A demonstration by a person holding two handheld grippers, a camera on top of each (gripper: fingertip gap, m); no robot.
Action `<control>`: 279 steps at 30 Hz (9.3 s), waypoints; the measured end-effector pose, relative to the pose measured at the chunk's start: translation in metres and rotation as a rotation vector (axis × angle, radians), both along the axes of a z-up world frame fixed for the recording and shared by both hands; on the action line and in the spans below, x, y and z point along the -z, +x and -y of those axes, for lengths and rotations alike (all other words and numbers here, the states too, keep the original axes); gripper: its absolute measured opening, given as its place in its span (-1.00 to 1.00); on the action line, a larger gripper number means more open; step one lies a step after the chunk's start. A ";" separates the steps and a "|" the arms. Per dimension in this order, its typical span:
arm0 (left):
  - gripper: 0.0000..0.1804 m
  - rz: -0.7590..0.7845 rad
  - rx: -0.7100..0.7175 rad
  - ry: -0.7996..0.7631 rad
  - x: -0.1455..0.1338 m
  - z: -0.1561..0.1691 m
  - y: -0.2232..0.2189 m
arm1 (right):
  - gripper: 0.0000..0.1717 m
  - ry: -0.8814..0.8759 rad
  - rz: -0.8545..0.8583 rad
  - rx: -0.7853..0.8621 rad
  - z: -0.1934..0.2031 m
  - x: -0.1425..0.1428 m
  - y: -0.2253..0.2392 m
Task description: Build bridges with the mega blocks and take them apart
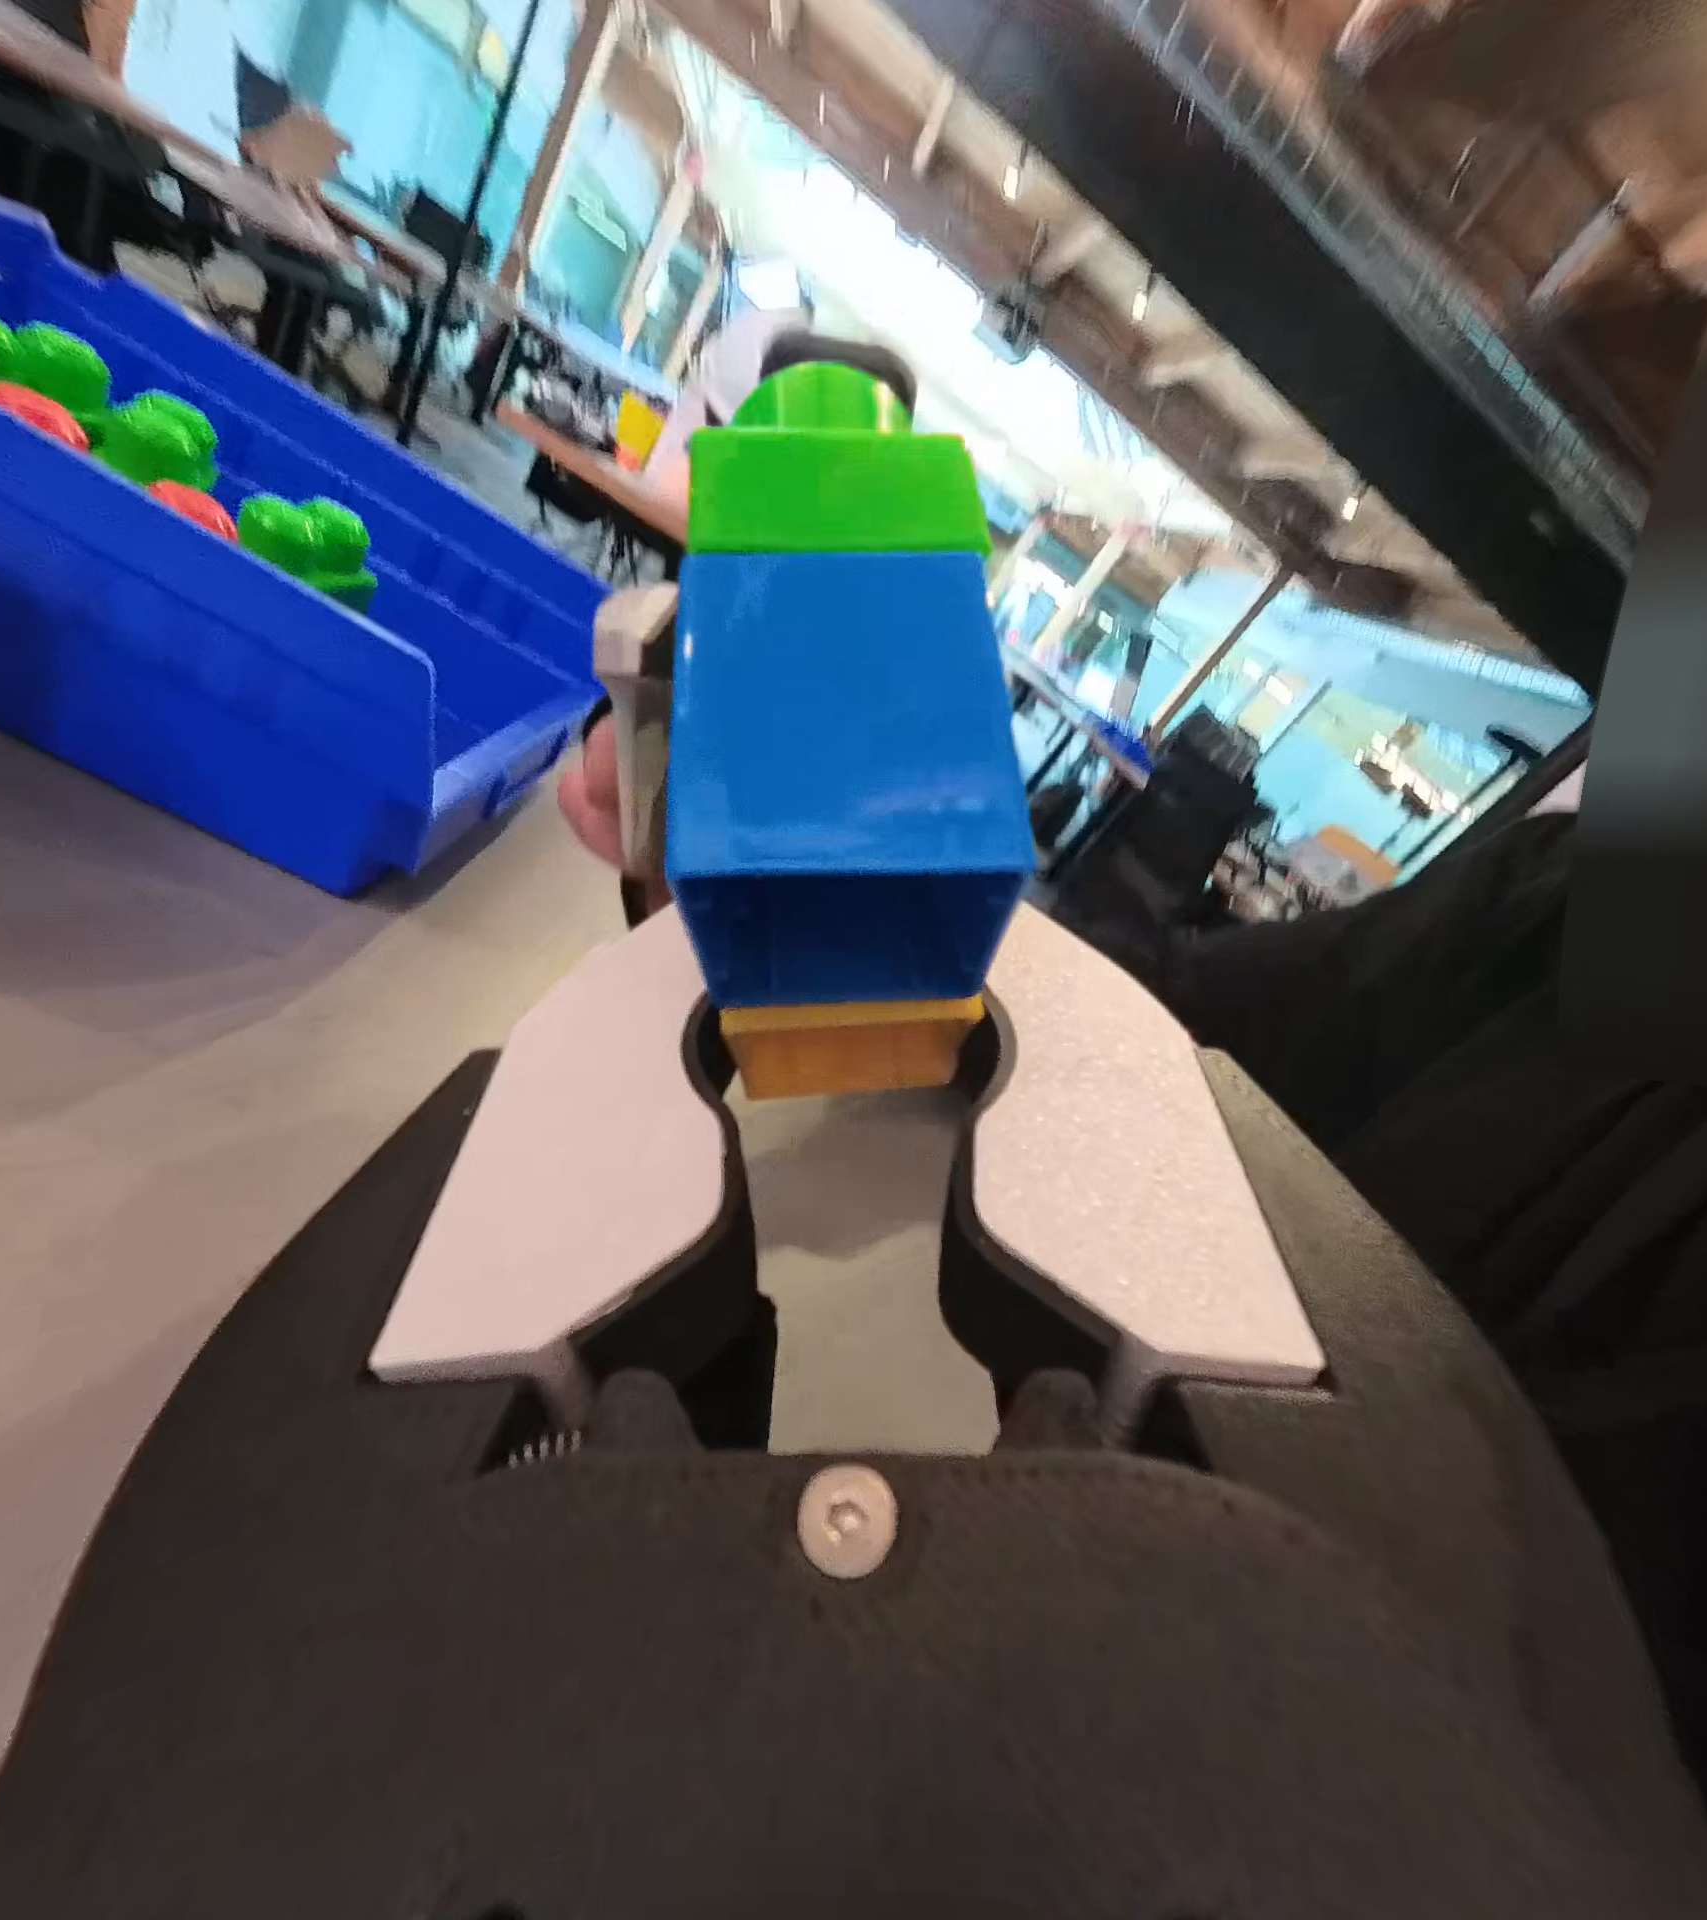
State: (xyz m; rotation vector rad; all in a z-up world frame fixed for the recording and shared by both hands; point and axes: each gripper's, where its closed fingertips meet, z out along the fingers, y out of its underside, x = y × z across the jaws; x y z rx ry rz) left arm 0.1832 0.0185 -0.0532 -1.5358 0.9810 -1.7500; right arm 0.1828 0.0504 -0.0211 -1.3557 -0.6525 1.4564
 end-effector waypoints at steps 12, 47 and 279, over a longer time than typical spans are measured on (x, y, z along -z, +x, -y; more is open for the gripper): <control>-0.56 -0.170 0.060 0.034 0.017 0.006 -0.002 | -0.59 -0.032 0.186 -0.156 0.016 0.023 -0.016; -0.60 -0.128 0.028 0.075 0.008 -0.004 -0.013 | -0.49 0.080 0.244 -0.078 0.010 0.022 -0.010; -0.59 -1.088 -0.478 1.030 0.004 -0.109 -0.227 | -1.00 0.379 0.959 -0.274 0.048 0.166 0.013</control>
